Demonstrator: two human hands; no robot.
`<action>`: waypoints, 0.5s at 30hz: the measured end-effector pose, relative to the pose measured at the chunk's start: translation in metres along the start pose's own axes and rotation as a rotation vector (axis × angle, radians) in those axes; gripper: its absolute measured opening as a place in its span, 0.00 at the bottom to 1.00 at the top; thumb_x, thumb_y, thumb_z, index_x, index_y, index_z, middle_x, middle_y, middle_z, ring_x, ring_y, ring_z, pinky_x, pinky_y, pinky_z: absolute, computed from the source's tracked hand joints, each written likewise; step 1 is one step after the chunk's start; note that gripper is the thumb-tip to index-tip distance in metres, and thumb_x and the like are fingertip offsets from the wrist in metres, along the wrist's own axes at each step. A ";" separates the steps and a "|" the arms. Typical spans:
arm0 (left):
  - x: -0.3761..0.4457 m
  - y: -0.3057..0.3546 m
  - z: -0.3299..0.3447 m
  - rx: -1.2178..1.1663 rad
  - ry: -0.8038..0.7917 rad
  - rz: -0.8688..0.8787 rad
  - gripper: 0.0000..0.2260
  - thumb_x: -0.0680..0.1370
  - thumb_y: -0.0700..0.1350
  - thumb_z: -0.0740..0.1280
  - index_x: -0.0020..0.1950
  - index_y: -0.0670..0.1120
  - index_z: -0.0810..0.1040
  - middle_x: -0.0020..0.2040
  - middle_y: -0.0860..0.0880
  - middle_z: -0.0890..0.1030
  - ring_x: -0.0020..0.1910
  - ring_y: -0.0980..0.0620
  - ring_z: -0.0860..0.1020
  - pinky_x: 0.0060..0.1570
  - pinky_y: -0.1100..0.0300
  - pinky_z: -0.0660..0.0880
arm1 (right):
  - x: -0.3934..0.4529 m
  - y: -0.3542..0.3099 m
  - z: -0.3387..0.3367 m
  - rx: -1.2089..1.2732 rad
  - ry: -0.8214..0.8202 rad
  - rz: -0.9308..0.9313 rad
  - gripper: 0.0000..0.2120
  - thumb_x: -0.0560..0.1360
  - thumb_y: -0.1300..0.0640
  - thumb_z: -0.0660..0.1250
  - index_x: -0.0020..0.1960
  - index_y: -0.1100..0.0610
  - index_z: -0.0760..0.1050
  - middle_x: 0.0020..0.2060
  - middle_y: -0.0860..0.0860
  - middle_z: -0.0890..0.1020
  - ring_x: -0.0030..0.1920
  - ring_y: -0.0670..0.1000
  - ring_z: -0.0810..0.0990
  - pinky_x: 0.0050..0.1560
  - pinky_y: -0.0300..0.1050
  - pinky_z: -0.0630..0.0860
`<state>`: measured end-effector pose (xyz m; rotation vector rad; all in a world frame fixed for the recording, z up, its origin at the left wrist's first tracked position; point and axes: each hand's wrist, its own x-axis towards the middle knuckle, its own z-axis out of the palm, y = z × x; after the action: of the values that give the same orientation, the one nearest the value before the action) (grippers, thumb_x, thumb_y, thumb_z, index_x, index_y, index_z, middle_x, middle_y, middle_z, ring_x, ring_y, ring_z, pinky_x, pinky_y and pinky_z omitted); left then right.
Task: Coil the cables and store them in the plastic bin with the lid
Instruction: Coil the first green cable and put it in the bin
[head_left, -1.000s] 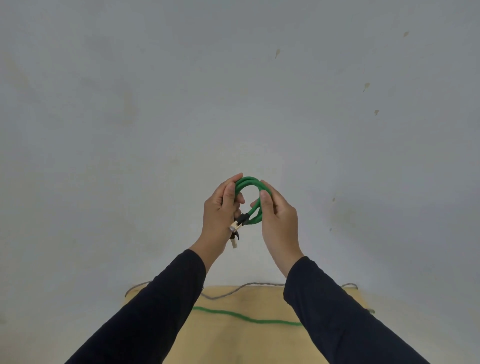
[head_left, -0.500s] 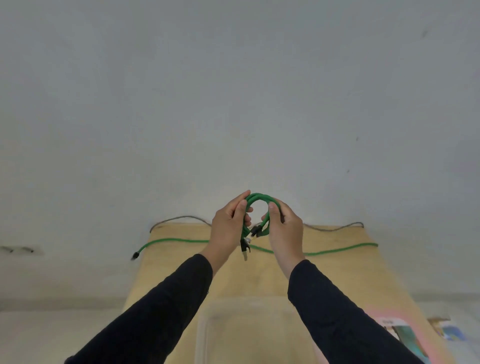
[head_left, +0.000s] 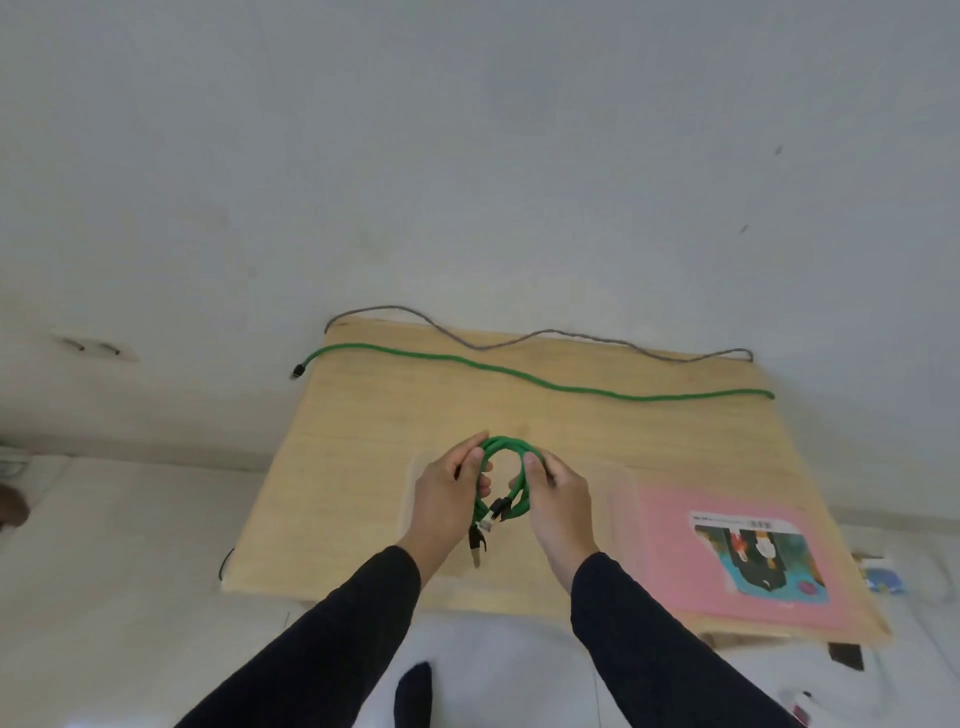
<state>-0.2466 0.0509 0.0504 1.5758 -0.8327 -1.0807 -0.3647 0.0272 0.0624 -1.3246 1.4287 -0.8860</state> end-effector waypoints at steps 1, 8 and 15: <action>-0.003 -0.006 0.001 -0.002 0.007 -0.023 0.13 0.81 0.44 0.58 0.63 0.52 0.75 0.42 0.49 0.80 0.35 0.55 0.76 0.40 0.62 0.75 | -0.002 0.006 -0.001 -0.008 -0.010 0.022 0.11 0.78 0.55 0.58 0.44 0.50 0.79 0.34 0.52 0.77 0.34 0.48 0.72 0.36 0.42 0.67; -0.001 -0.034 0.006 -0.022 0.115 -0.157 0.12 0.81 0.43 0.57 0.59 0.50 0.78 0.45 0.51 0.80 0.40 0.56 0.78 0.43 0.65 0.75 | 0.004 0.037 0.006 -0.041 -0.115 0.188 0.12 0.78 0.53 0.59 0.58 0.52 0.77 0.44 0.54 0.84 0.41 0.49 0.78 0.39 0.40 0.73; 0.011 -0.047 -0.002 0.125 0.097 -0.249 0.12 0.80 0.43 0.59 0.59 0.53 0.77 0.55 0.50 0.79 0.47 0.54 0.77 0.45 0.63 0.71 | 0.016 0.057 0.013 -0.216 -0.193 0.261 0.17 0.77 0.52 0.62 0.65 0.54 0.73 0.60 0.54 0.79 0.56 0.53 0.78 0.57 0.46 0.75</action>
<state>-0.2411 0.0538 0.0027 1.8595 -0.6617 -1.1342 -0.3681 0.0212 0.0026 -1.3046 1.5322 -0.4305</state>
